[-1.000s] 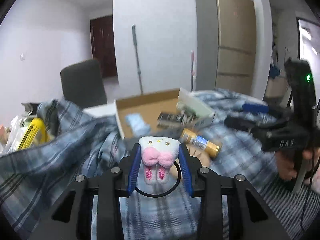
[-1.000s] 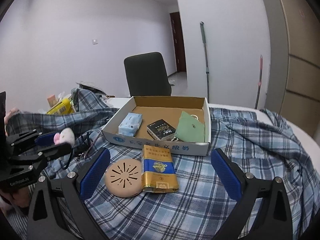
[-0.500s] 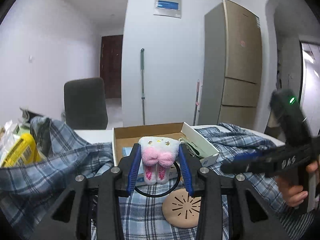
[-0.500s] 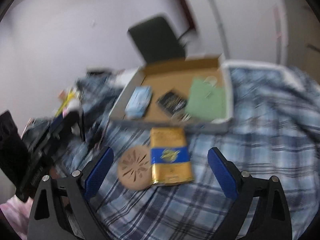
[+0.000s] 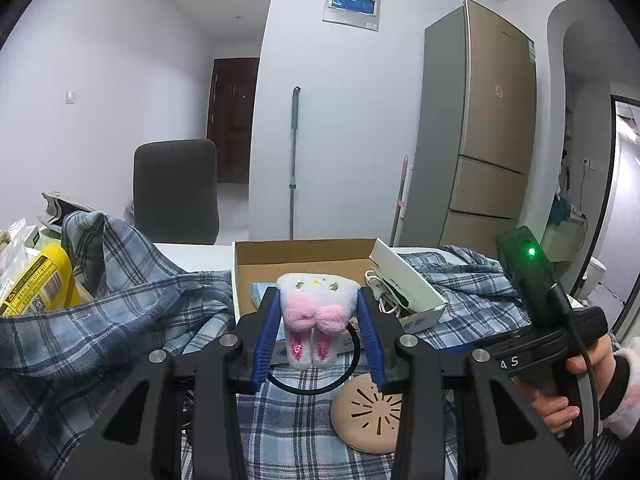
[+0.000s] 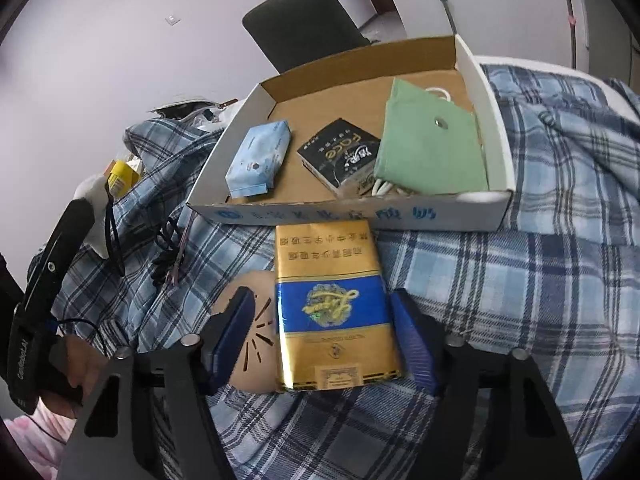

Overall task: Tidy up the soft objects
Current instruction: 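Grasp the pink bunny plush with the left gripper while the right grasps the cigarette pack, then lift the plush and cigarette pack with both grippers over the box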

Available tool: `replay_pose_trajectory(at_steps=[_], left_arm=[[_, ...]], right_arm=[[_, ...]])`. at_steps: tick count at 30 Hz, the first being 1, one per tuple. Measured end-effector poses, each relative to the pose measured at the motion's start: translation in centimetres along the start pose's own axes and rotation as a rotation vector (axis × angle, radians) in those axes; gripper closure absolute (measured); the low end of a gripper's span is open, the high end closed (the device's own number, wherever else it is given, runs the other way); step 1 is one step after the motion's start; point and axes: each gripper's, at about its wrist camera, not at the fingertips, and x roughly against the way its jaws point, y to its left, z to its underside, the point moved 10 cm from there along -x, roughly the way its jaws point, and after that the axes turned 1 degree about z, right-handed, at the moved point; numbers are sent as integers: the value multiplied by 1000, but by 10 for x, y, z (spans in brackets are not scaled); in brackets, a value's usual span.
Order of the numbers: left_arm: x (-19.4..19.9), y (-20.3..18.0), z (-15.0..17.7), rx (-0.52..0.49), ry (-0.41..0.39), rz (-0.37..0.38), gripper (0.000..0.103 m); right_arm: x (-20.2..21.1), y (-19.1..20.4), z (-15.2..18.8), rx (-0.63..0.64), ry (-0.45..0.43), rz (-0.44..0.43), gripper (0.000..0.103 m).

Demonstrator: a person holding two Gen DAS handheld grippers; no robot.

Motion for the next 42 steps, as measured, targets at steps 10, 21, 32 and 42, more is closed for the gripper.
replay_pose_trajectory(at_steps=[10, 21, 32, 42], left_arm=[[-4, 0, 2, 6, 13, 7, 63], [2, -2, 0, -18, -16, -2, 63], [3, -6, 0, -31, -21, -5, 63], [7, -7, -3, -44, -44, -11, 63]], right_arm=[[33, 15, -1, 132, -92, 121, 51], [4, 57, 35, 402, 3, 161, 46], [48, 55, 14, 402, -265, 349, 51], [87, 62, 4, 383, -515, 436, 51]])
